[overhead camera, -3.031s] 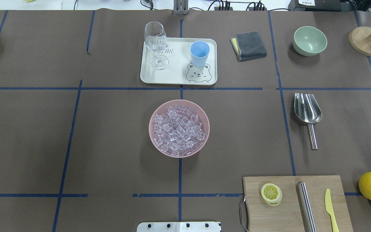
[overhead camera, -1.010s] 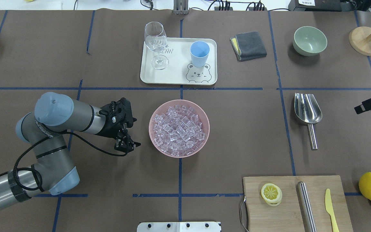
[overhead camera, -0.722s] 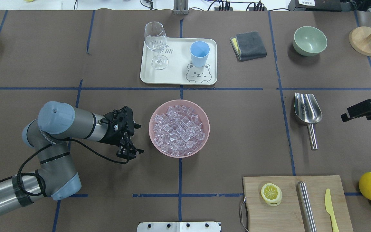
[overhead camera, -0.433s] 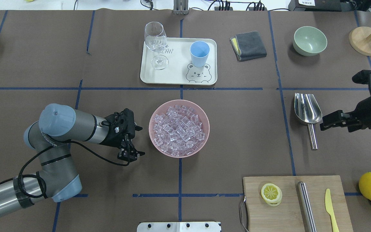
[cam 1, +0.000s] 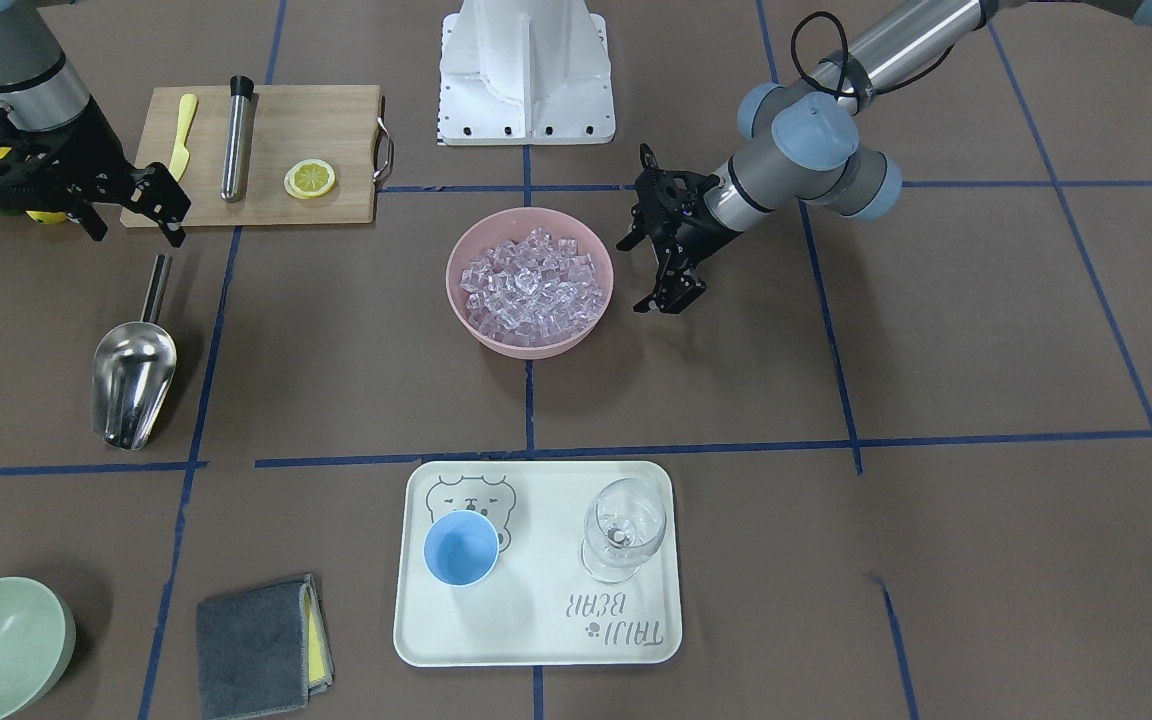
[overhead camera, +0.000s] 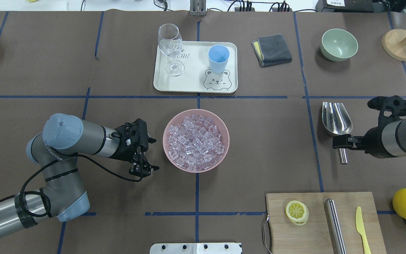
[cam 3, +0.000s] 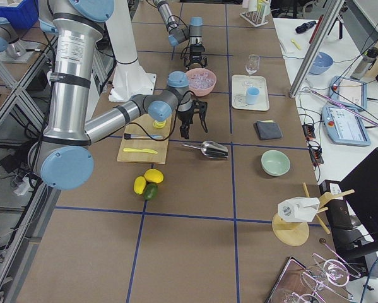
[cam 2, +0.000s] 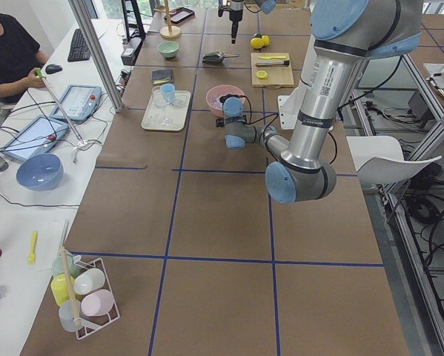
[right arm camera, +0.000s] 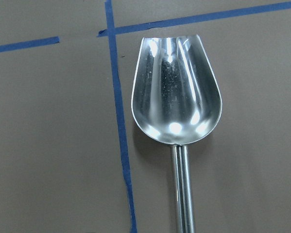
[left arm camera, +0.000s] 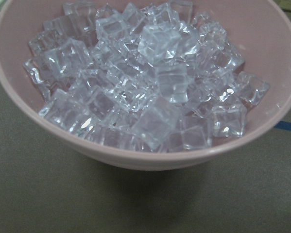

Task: Put ice in cup with scoop
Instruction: 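Grasp the metal scoop handle with the right gripper while the left gripper holds the bowl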

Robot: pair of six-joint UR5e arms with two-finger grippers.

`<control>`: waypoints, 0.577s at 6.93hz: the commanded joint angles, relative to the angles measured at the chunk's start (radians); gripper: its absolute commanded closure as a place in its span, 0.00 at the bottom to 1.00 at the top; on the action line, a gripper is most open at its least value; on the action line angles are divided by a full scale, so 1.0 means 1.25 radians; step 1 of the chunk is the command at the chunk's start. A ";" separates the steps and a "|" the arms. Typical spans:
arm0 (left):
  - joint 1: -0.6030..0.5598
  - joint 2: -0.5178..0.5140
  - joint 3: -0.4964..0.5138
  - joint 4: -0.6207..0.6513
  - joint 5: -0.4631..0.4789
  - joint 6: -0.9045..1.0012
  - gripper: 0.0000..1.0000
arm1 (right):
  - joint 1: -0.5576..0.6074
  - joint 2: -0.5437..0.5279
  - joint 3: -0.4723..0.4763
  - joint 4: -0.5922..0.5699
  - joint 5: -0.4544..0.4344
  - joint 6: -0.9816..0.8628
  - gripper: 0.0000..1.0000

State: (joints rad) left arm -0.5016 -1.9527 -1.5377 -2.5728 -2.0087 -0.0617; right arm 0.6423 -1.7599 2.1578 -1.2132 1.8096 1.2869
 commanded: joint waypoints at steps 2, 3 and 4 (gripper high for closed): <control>0.000 0.000 -0.002 0.001 0.001 -0.002 0.00 | -0.159 -0.021 -0.032 0.040 -0.254 0.123 0.05; 0.000 0.000 -0.002 0.001 0.001 -0.002 0.00 | -0.159 -0.019 -0.057 0.043 -0.256 0.122 0.07; 0.000 0.000 -0.002 0.001 0.001 -0.002 0.00 | -0.159 -0.021 -0.060 0.043 -0.256 0.118 0.07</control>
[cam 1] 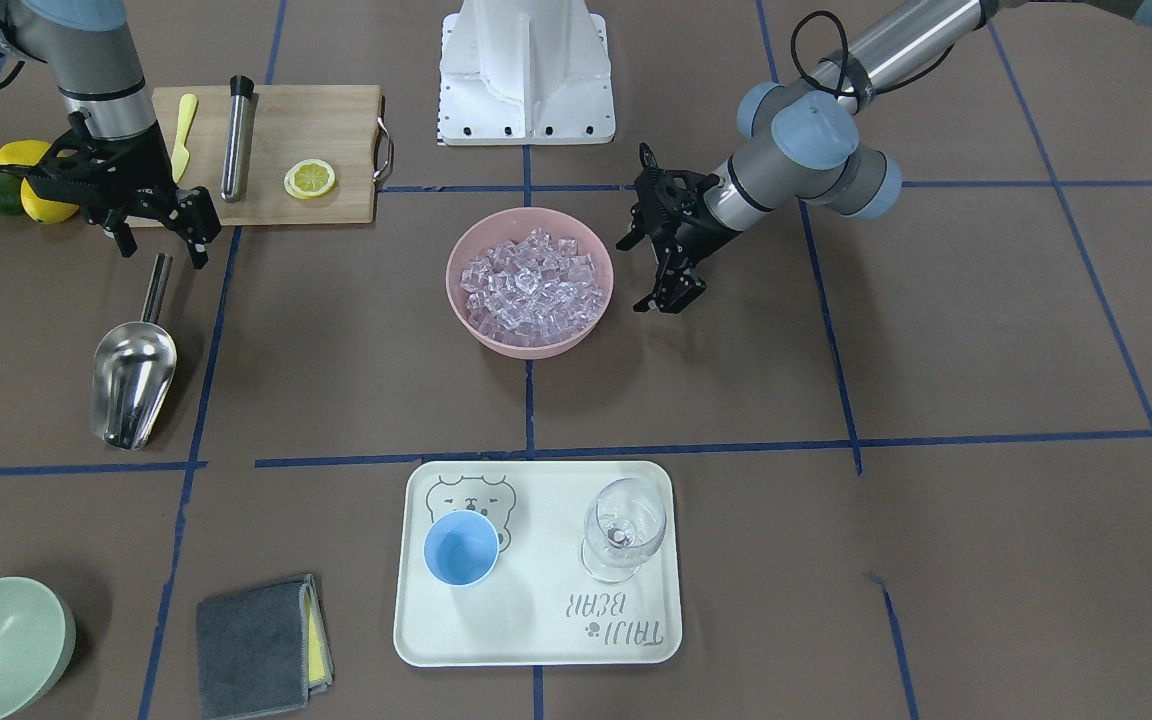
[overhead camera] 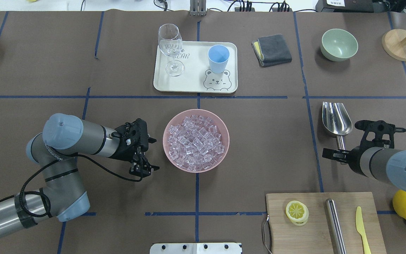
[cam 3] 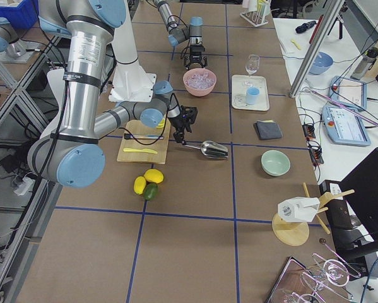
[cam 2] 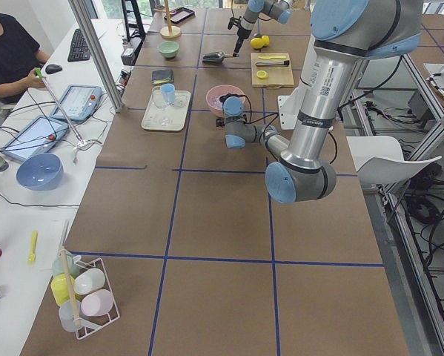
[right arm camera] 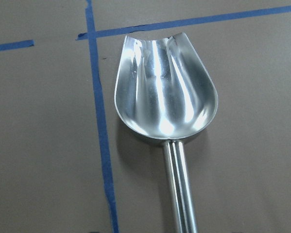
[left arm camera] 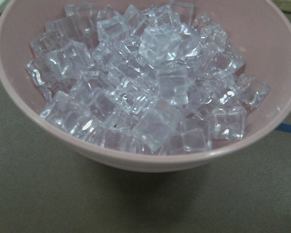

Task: Put ice in cup with scoop
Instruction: 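Grasp the metal scoop handle with the right gripper while the left gripper holds the bowl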

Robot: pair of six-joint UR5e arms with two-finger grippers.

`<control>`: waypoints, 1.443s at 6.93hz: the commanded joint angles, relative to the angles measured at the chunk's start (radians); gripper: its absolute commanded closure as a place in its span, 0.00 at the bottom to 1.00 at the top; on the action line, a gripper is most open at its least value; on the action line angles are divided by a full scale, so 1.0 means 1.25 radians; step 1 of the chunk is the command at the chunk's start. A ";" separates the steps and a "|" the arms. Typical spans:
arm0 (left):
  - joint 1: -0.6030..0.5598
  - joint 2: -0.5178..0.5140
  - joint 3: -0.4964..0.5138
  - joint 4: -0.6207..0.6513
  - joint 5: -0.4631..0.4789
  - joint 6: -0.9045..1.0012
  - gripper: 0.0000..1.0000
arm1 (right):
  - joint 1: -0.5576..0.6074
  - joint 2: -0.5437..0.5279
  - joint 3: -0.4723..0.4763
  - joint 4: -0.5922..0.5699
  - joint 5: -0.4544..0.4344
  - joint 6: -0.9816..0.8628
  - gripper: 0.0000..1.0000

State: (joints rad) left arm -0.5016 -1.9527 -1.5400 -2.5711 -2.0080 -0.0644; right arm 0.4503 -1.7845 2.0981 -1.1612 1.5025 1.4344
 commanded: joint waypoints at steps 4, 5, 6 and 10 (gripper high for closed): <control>-0.001 0.001 0.000 0.001 0.000 0.001 0.00 | -0.009 0.015 -0.067 0.036 -0.002 -0.003 0.16; -0.001 0.001 0.000 0.001 0.000 0.000 0.00 | -0.009 0.015 -0.067 0.036 -0.002 -0.004 0.36; -0.001 0.001 0.000 0.001 0.000 0.001 0.00 | -0.008 0.014 -0.068 0.036 -0.002 -0.004 0.53; -0.001 0.001 0.001 0.001 0.000 0.001 0.00 | -0.001 0.004 -0.032 0.034 -0.003 -0.020 1.00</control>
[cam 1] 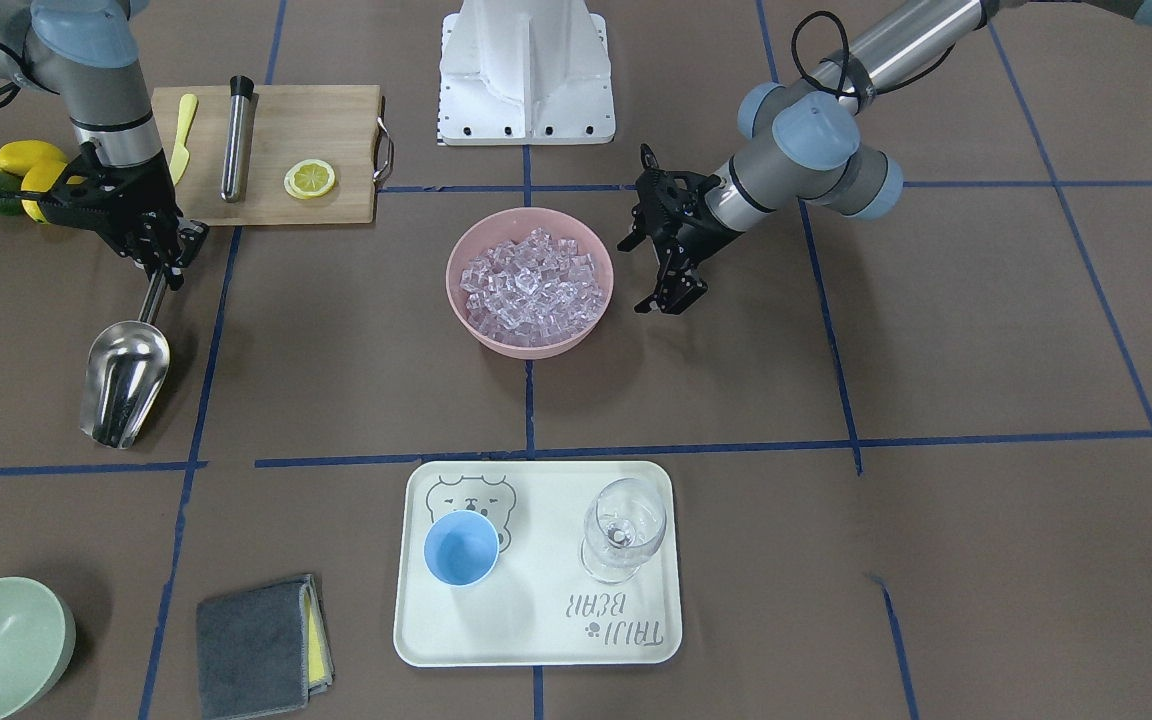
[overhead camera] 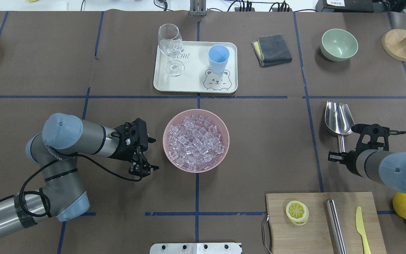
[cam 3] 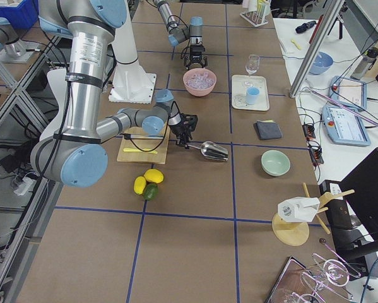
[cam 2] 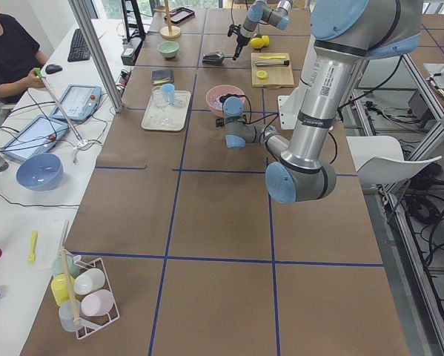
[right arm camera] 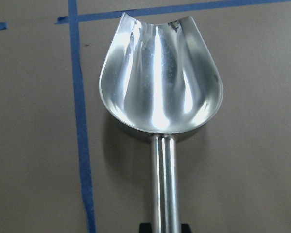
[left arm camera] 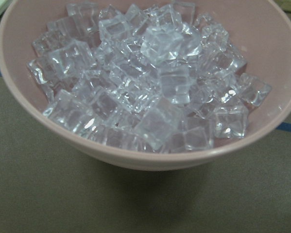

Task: Put ice in cup with scoop
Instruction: 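Grasp the metal scoop handle with the right gripper while the left gripper holds the bowl, then lift the scoop and carry it over the pink bowl with the right gripper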

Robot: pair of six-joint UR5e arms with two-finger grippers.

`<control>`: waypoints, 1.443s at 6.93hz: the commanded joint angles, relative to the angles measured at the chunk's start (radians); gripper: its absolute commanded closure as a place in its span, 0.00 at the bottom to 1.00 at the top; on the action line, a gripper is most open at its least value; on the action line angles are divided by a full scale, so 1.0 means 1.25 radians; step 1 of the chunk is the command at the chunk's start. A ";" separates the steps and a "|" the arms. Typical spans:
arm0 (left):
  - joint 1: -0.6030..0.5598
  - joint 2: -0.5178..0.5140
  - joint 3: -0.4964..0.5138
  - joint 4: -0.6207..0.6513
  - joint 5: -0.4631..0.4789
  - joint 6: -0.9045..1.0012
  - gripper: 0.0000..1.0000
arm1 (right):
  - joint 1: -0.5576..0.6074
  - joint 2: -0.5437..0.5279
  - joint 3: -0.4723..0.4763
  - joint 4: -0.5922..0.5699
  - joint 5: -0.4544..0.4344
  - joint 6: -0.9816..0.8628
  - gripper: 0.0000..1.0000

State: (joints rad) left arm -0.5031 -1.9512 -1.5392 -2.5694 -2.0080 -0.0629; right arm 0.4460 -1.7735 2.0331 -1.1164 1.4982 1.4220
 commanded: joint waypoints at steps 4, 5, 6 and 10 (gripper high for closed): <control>0.001 -0.001 0.002 -0.002 0.005 0.002 0.00 | 0.074 0.006 0.161 -0.037 0.132 -0.243 1.00; 0.001 -0.006 0.002 -0.002 0.006 0.001 0.00 | 0.130 0.017 0.172 -0.047 0.271 -0.283 1.00; 0.000 -0.009 0.003 -0.004 0.004 0.005 0.00 | 0.189 0.066 0.171 -0.052 0.387 -0.356 1.00; -0.053 -0.018 0.015 0.000 0.002 0.116 0.00 | 0.180 0.381 0.179 -0.434 0.459 -0.653 1.00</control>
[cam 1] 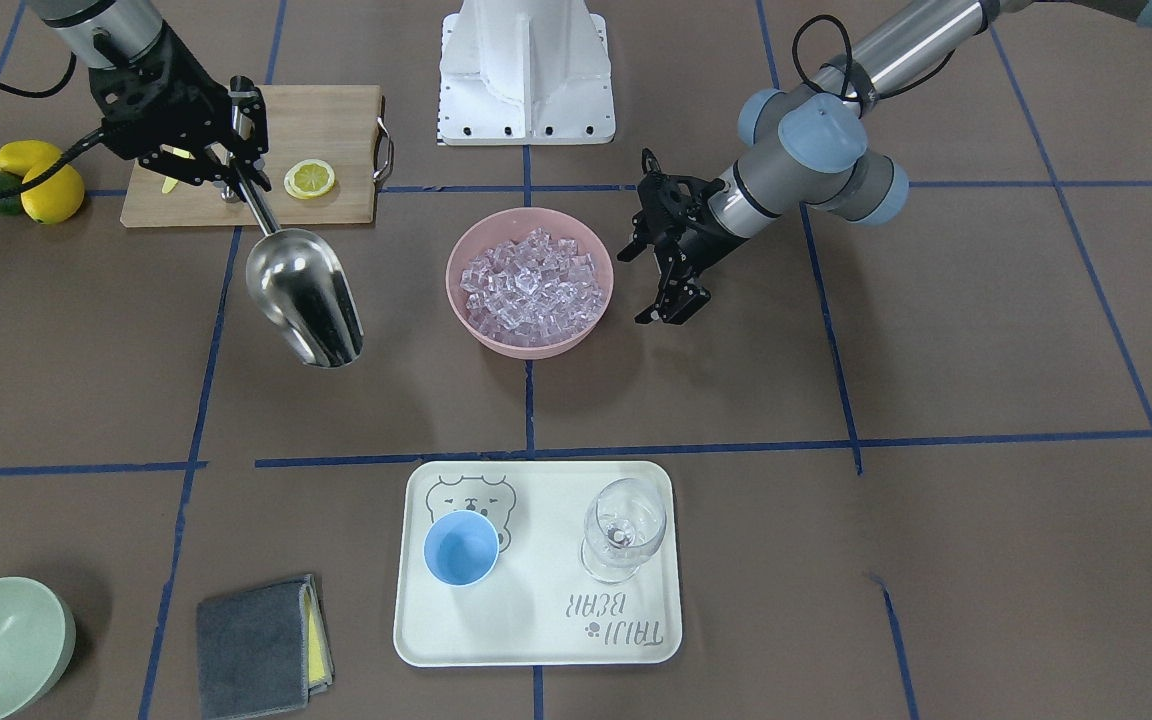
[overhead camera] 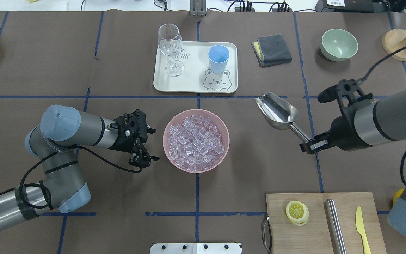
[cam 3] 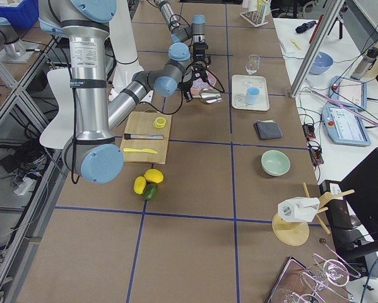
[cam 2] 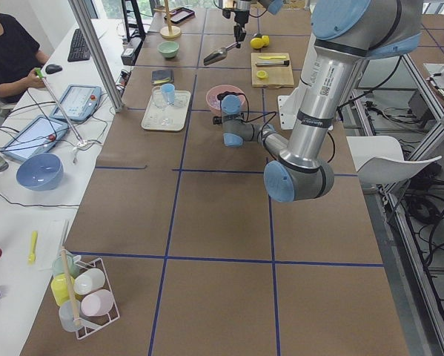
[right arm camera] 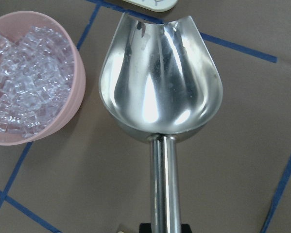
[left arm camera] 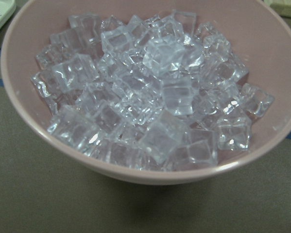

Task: Put ice in cup with scoop
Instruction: 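Lift the scoop and carry it over the pink bowl with the right gripper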

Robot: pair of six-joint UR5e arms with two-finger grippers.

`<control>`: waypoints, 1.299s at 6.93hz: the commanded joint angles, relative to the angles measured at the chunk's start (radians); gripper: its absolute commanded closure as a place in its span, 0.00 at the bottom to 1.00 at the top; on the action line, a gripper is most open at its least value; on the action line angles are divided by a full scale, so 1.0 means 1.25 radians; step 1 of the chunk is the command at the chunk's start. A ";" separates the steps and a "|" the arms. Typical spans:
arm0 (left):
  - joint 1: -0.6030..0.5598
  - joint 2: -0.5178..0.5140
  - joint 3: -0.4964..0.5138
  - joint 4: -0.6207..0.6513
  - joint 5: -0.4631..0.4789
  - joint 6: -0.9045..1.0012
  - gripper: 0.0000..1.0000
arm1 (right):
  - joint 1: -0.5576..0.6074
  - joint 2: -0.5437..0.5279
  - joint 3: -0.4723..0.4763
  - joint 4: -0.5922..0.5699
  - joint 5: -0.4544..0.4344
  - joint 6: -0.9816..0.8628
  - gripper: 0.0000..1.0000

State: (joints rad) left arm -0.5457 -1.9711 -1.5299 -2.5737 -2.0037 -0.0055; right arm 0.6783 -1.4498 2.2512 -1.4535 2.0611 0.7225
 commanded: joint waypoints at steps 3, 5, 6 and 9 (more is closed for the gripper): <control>-0.025 -0.048 0.064 0.005 -0.059 0.087 0.00 | -0.021 0.423 -0.031 -0.640 -0.004 -0.281 1.00; -0.030 -0.052 0.076 0.006 -0.109 0.167 0.00 | -0.024 0.505 -0.092 -0.753 -0.004 -0.379 1.00; -0.030 -0.067 0.084 0.006 -0.110 0.166 0.00 | -0.022 0.565 -0.144 -0.822 -0.004 -0.446 1.00; -0.029 -0.083 0.094 0.006 -0.110 0.148 0.00 | -0.024 0.667 -0.260 -0.923 -0.011 -0.619 1.00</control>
State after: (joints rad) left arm -0.5816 -2.0684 -1.4155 -2.5664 -2.1411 0.1843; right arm 0.6494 -0.6832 1.9987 -2.5444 2.0528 0.0523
